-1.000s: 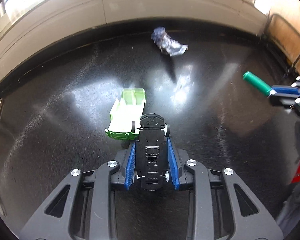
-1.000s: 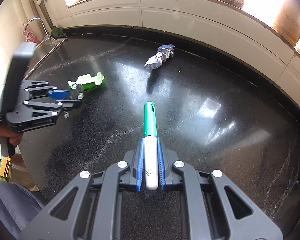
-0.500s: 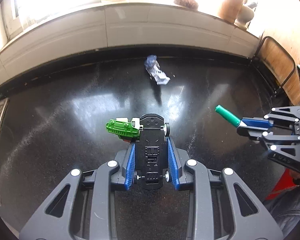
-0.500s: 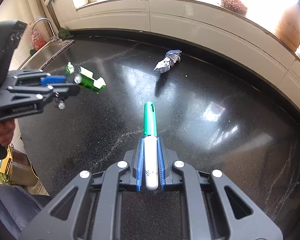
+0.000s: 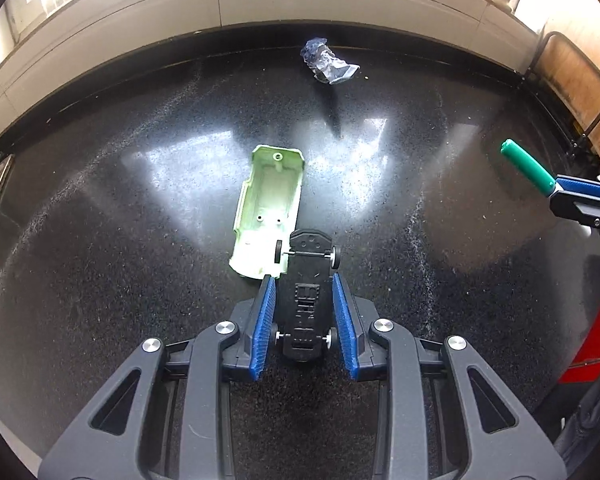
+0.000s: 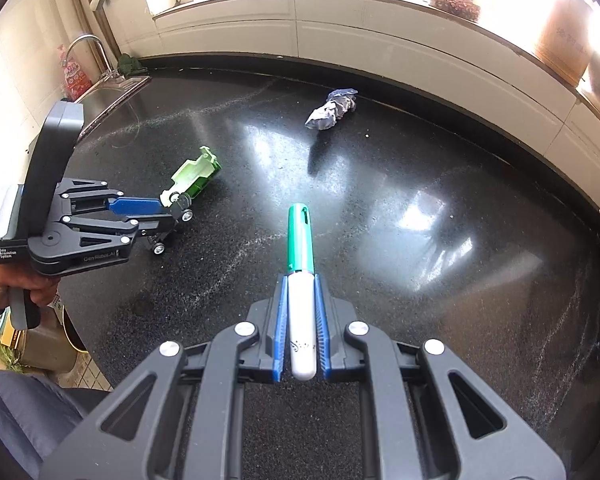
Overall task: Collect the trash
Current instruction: 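Grasp the black toy car chassis with the left tool while the right tool holds the marker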
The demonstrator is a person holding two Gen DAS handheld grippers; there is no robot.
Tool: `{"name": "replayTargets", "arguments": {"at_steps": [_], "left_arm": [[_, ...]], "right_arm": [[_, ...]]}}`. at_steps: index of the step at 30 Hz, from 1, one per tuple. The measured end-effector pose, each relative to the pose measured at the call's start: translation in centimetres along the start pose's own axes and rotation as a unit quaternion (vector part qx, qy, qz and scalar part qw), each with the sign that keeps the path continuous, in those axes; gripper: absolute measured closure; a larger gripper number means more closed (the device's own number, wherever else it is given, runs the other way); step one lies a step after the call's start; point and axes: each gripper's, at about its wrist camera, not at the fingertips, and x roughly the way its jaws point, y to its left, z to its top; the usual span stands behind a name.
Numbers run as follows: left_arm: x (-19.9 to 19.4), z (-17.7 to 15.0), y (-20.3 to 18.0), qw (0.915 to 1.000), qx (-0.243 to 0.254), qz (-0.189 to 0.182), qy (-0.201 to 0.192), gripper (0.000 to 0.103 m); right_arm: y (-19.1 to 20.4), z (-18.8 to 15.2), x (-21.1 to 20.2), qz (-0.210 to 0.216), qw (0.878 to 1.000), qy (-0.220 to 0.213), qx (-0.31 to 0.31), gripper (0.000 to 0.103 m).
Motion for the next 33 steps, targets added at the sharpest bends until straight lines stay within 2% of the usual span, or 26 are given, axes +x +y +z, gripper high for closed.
{"name": "replayTargets", "arguments": {"at_steps": [1, 2, 3, 4, 5, 7, 9, 10, 11, 12, 24, 33], "left_arm": [[0.2, -0.1, 0.0, 1.0000, -0.002, 0.002, 0.005, 0.073], [0.5, -0.1, 0.0, 0.9999, -0.004, 0.006, 0.007, 0.064], [0.7, -0.2, 0.0, 0.9998, -0.004, 0.014, 0.011, 0.052], [0.7, -0.3, -0.1, 0.9996, -0.004, 0.028, 0.010, 0.028], [0.6, -0.4, -0.2, 0.9995, -0.003, 0.031, 0.002, 0.024], [0.9, -0.6, -0.4, 0.9997, 0.003, 0.026, 0.004, 0.026], [1.5, -0.7, -0.7, 0.9995, 0.012, 0.027, 0.013, 0.039], [1.8, -0.8, -0.8, 0.9992, 0.016, 0.031, 0.020, 0.054], [1.7, -0.8, -1.0, 0.9989, 0.020, 0.039, 0.015, 0.063], [1.6, -0.9, -1.1, 0.9989, 0.022, 0.040, 0.014, 0.067], [-4.8, -0.2, -1.7, 0.9984, -0.002, 0.034, -0.045, 0.067], [-6.7, 0.5, -1.8, 0.9971, -0.011, 0.040, -0.063, 0.067]], "right_arm": [[0.0, -0.1, 0.0, 0.000, 1.000, 0.000, 0.000, 0.089], [-0.1, 0.0, 0.0, 0.000, 1.000, 0.001, 0.000, 0.089], [0.0, 0.0, -0.1, 0.000, 1.000, 0.001, -0.001, 0.089], [0.0, 0.0, 0.0, 0.001, 1.000, 0.001, -0.002, 0.089], [0.1, -0.1, -0.1, 0.000, 1.000, 0.001, -0.003, 0.089], [0.1, -0.2, -0.2, -0.001, 1.000, 0.002, -0.005, 0.089], [0.2, -0.1, -0.2, -0.001, 1.000, 0.002, -0.006, 0.089], [0.1, 0.0, -0.2, -0.002, 1.000, 0.002, -0.006, 0.089], [0.2, -0.1, -0.3, -0.002, 1.000, 0.002, -0.005, 0.089], [0.2, -0.1, -0.3, -0.002, 1.000, 0.002, -0.005, 0.089], [0.3, 0.0, -0.5, 0.004, 1.000, -0.004, -0.008, 0.089], [1.8, 0.8, -0.4, 0.016, 1.000, -0.007, -0.025, 0.089]]}}
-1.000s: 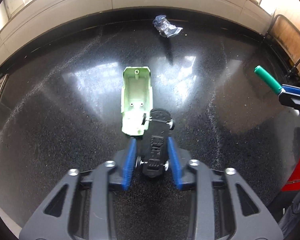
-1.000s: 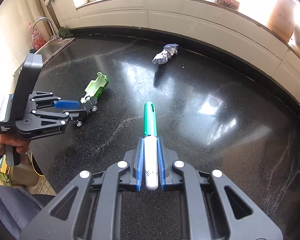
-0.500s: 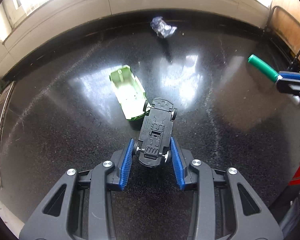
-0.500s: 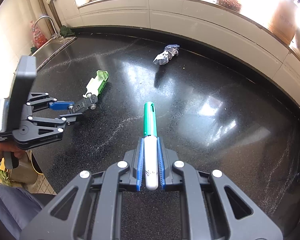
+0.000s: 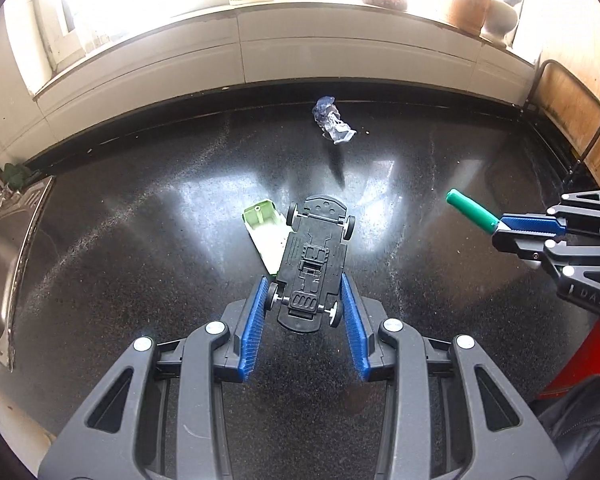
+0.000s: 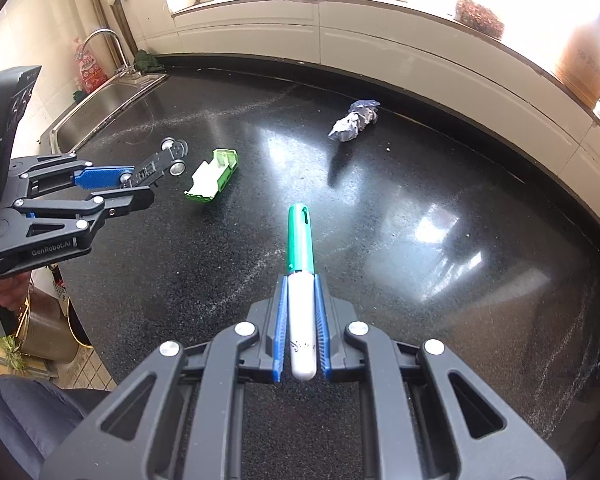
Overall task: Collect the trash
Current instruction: 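Grasp the black toy car chassis with the left tool while the right tool holds the marker, then carry the black chassis and green marker to the bin and release both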
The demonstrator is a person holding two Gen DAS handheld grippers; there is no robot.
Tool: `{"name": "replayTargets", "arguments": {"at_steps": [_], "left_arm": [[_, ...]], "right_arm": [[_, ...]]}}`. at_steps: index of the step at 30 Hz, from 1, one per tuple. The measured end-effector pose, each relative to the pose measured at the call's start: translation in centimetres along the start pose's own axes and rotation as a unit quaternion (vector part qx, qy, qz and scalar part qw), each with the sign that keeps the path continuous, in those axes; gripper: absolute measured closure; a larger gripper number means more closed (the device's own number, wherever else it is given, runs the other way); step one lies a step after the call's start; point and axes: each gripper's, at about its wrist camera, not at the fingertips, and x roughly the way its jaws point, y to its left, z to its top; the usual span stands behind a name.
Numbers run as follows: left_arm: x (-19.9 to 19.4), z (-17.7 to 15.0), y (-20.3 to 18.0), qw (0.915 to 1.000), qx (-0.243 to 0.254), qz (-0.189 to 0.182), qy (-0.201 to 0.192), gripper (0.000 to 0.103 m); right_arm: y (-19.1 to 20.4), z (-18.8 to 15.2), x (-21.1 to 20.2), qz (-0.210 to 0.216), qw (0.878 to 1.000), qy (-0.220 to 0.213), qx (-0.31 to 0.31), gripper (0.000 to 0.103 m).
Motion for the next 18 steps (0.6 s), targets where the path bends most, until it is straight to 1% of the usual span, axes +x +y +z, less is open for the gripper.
{"name": "replayTargets", "arguments": {"at_steps": [5, 7, 10, 12, 14, 17, 18], "left_arm": [[-1.4, -0.9, 1.5, 0.9996, -0.022, 0.014, -0.006, 0.067], [-2.1, -1.6, 2.6, 0.9990, -0.036, 0.024, -0.009, 0.067], [-3.7, -3.2, 4.9, 0.9967, -0.066, 0.045, -0.014, 0.067], [-4.8, -4.6, 6.8, 0.9938, -0.091, 0.061, -0.017, 0.067], [-6.2, -6.6, 9.0, 0.9889, -0.122, 0.083, -0.018, 0.067], [-8.2, -9.7, 11.8, 0.9795, -0.161, 0.121, -0.017, 0.067], [-9.0, -11.1, 13.0, 0.9746, -0.177, 0.136, -0.015, 0.067]], "right_arm": [[1.9, 1.3, 0.4, 0.013, 1.000, 0.000, -0.021, 0.089], [3.2, 2.1, 0.6, 0.022, 0.999, -0.002, -0.036, 0.089], [6.4, 4.0, 1.1, 0.046, 0.996, -0.004, -0.072, 0.089], [8.9, 5.2, 1.6, 0.065, 0.993, -0.004, -0.097, 0.089], [11.9, 6.3, 2.2, 0.085, 0.988, -0.003, -0.127, 0.089], [17.3, 7.8, 3.4, 0.123, 0.976, 0.002, -0.178, 0.089], [18.8, 8.1, 3.7, 0.134, 0.972, 0.004, -0.191, 0.089]]}}
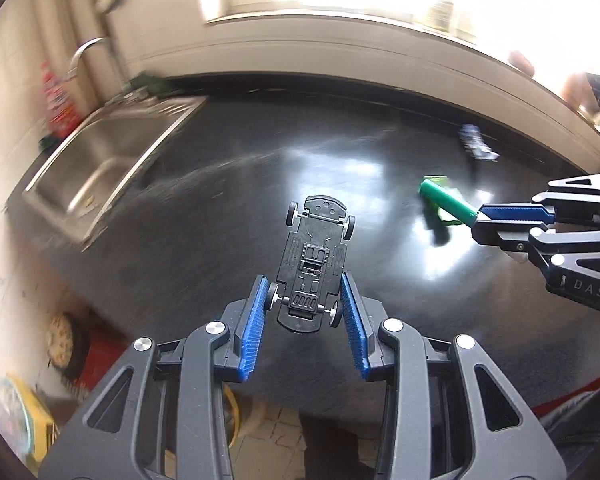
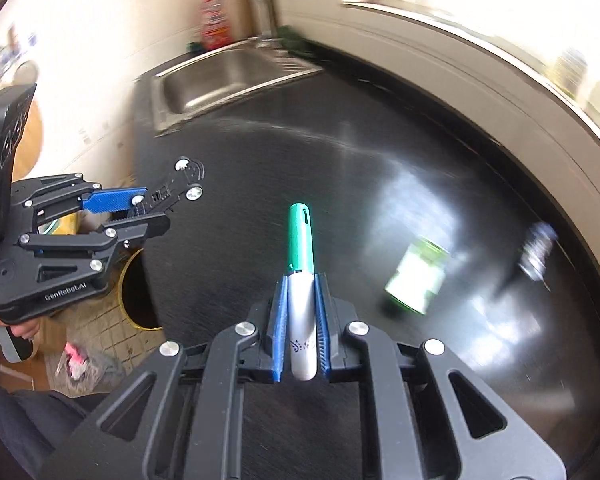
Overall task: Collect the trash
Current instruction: 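Carry the black chassis and green marker to the bin and release both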
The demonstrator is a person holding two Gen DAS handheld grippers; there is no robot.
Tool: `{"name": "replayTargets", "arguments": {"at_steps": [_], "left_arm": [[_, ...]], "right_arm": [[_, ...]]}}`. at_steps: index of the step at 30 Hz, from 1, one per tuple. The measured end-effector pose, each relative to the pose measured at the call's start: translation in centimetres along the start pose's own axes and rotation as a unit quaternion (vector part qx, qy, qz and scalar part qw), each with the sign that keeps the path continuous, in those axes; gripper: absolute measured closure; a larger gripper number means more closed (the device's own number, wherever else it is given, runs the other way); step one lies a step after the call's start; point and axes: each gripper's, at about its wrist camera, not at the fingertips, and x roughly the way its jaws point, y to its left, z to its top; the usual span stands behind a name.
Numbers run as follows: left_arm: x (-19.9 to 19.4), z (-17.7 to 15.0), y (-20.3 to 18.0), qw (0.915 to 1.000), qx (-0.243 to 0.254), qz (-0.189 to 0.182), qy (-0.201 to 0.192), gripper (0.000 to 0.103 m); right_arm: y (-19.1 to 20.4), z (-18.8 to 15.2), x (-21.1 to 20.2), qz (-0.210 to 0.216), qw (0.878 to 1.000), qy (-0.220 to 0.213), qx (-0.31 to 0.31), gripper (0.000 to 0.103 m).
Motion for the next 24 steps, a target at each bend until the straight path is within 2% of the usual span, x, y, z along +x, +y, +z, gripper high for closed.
{"name": "replayTargets", "arguments": {"at_steps": [5, 11, 19, 24], "left_arm": [[-1.4, -4.2, 6.9, 0.9953, -0.076, 0.059, 0.013, 0.067], [-2.4, -9.7, 14.2, 0.9786, -0.168, 0.112, 0.038, 0.067], [-1.5, -17.0, 20.2, 0.9518, -0.265, 0.136, 0.074, 0.067], [0.3, -20.7, 22.6, 0.9391, -0.303, 0.133, 0.090, 0.067]], "right_arm": [[8.4, 4.2, 4.4, 0.068, 0.994, 0.018, -0.087, 0.089], [17.9, 7.0, 8.9, 0.149, 0.973, 0.052, -0.165, 0.089], [28.2, 8.0, 14.8, 0.200, 0.944, 0.109, -0.239, 0.089], [30.9, 7.7, 17.6, 0.209, 0.934, 0.145, -0.249, 0.089]]}}
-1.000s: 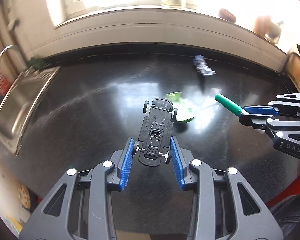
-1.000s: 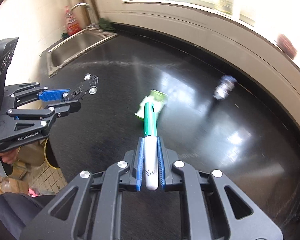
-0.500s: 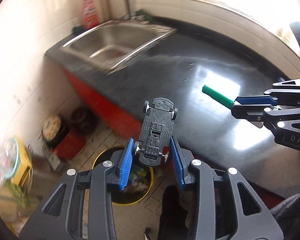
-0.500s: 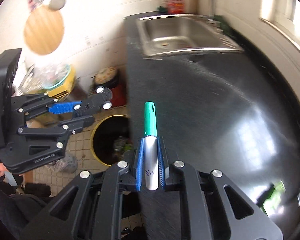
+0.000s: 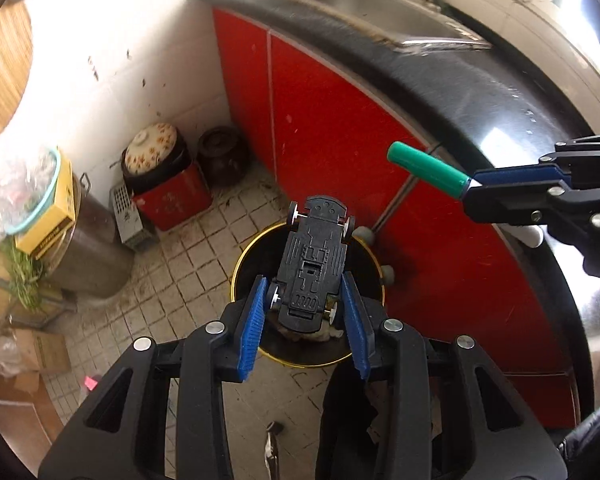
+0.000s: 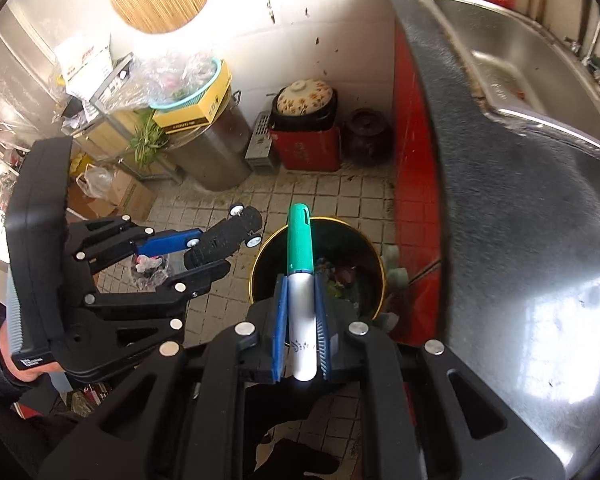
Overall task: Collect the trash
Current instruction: 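Carry the black chassis and green marker to the bin and release both, then return both tools to the countertop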
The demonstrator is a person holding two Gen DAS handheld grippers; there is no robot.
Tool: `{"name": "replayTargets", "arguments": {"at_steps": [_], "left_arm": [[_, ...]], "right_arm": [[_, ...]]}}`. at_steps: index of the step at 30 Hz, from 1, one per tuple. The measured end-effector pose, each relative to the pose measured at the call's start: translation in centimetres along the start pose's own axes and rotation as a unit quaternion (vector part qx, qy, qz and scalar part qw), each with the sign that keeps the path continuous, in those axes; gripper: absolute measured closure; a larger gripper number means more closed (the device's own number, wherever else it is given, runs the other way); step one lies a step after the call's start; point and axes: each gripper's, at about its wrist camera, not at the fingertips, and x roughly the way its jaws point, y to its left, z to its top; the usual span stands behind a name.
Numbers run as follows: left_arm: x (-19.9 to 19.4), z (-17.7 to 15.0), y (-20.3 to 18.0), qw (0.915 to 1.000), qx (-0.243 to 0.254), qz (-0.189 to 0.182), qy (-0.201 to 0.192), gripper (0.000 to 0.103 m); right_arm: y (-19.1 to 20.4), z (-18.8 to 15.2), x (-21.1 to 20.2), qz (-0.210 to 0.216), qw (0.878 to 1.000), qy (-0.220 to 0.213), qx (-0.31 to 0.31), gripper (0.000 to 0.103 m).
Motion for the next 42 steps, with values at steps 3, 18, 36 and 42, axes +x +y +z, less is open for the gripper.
{"name": "replayTargets", "arguments": {"at_steps": [3, 18, 36, 42], "left_arm": [[2.1, -0.3, 1.6, 0.9996, -0.023, -0.007, 0.013, 0.067], [3.6, -0.4, 2.6, 0.9994, -0.021, -0.019, 0.017, 0.035], [-5.9, 7.0, -18.4, 0.9607, 0.238, -0.093, -0.107, 0.012], [-8.3, 5.6, -31.0, 0.9271, 0.323, -0.160, -0.101, 0.012]], "right_arm": [[0.1, 1.1, 2.1, 0.004, 1.000, 0.019, 0.008, 0.089], [0.1, 3.0, 4.2, -0.015, 0.999, 0.035, 0.019, 0.055], [-10.1, -14.1, -21.6, -0.214, 0.922, -0.169, 0.273, 0.021], [-11.8, -27.4, -29.5, -0.309, 0.838, -0.201, 0.403, 0.020]]}}
